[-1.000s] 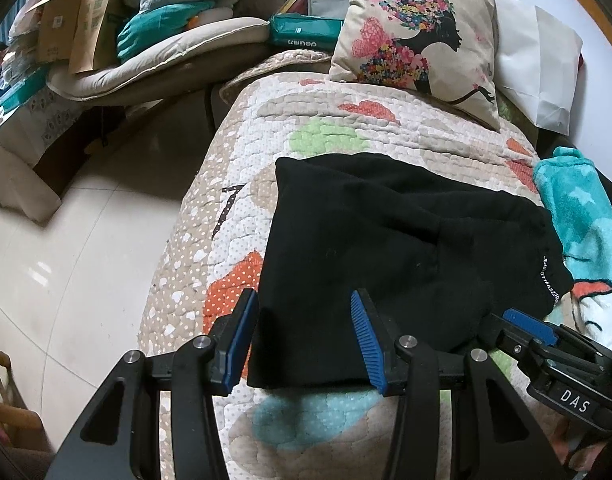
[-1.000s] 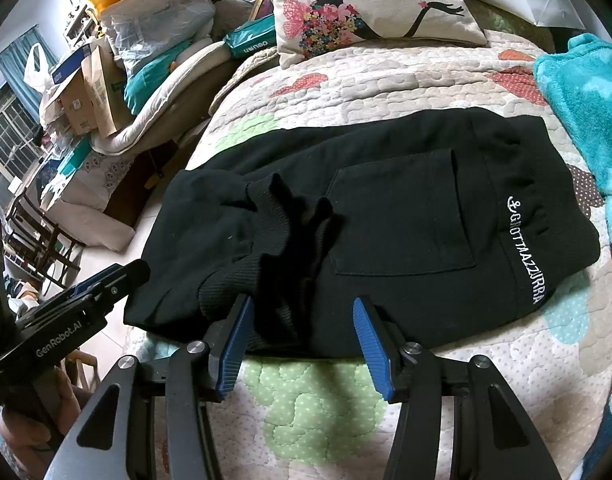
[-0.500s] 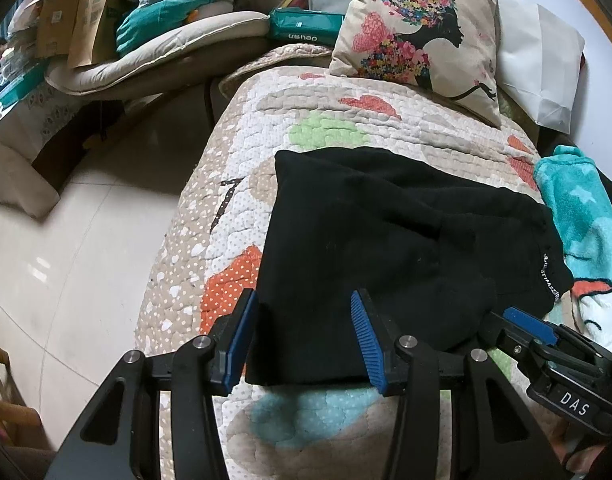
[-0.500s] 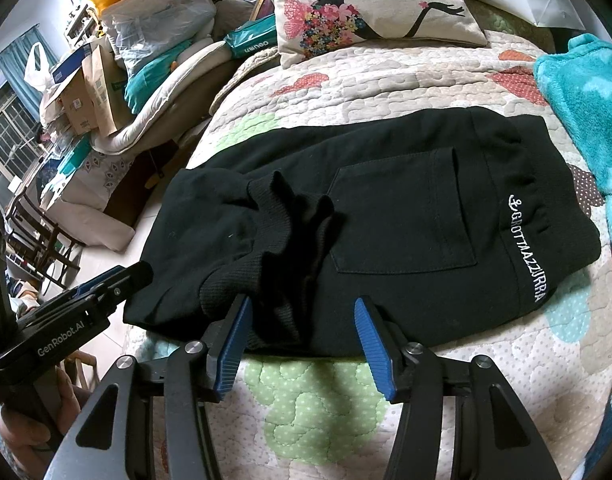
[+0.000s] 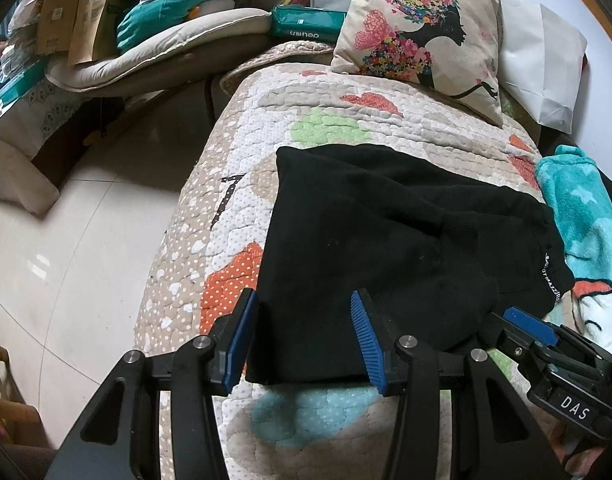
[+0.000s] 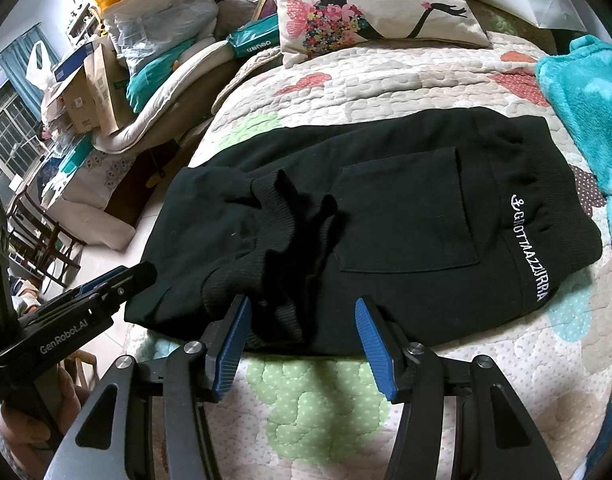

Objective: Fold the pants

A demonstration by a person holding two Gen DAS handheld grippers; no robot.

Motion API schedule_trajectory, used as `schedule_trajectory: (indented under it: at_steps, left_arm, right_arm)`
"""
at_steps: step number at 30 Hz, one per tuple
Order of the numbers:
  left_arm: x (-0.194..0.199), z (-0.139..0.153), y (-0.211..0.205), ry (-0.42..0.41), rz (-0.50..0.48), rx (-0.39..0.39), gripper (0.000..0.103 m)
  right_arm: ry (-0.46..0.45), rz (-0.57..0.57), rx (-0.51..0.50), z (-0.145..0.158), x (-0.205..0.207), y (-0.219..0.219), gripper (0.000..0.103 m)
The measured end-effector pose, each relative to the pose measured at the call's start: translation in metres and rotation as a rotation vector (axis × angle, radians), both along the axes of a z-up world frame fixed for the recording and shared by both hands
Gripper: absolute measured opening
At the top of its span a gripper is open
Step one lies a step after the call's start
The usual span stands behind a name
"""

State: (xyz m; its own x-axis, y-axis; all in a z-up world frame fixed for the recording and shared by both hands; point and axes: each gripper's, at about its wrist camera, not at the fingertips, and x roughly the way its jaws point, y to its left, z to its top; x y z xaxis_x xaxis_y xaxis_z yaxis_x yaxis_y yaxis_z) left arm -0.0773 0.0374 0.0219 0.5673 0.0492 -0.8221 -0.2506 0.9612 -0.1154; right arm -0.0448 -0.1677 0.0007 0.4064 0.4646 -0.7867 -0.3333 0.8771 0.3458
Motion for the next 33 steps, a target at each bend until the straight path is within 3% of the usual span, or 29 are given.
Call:
schedule_trajectory:
  at_steps: [11, 18, 24, 27, 29, 33]
  left_arm:
    - [0.001, 0.000, 0.002, -0.002, 0.005, -0.015, 0.047]
    - [0.005, 0.017, 0.018, -0.058, 0.017, -0.092, 0.047]
    - [0.012, 0.026, 0.004, -0.021, -0.092, -0.142, 0.048]
    - [0.022, 0.047, -0.014, -0.041, -0.146, -0.104, 0.049]
    - [0.036, 0.059, -0.030, -0.045, -0.200, -0.086, 0.056]
    - [0.078, 0.069, -0.070, -0.035, -0.302, -0.051, 0.057]
  right_arm:
    - [-0.013, -0.008, -0.013, 0.003, -0.003, -0.002, 0.059]
    - [-0.056, -0.145, -0.029, 0.022, -0.011, -0.037, 0.059]
    - [-0.020, -0.327, -0.012, 0.019, -0.007, -0.079, 0.059]
    - [0.005, -0.382, 0.031, 0.017, -0.005, -0.094, 0.059]
    - [0.020, -0.413, 0.046, 0.014, -0.005, -0.102, 0.059]
    - [0.062, -0.476, 0.082, 0.001, -0.004, -0.115, 0.060]
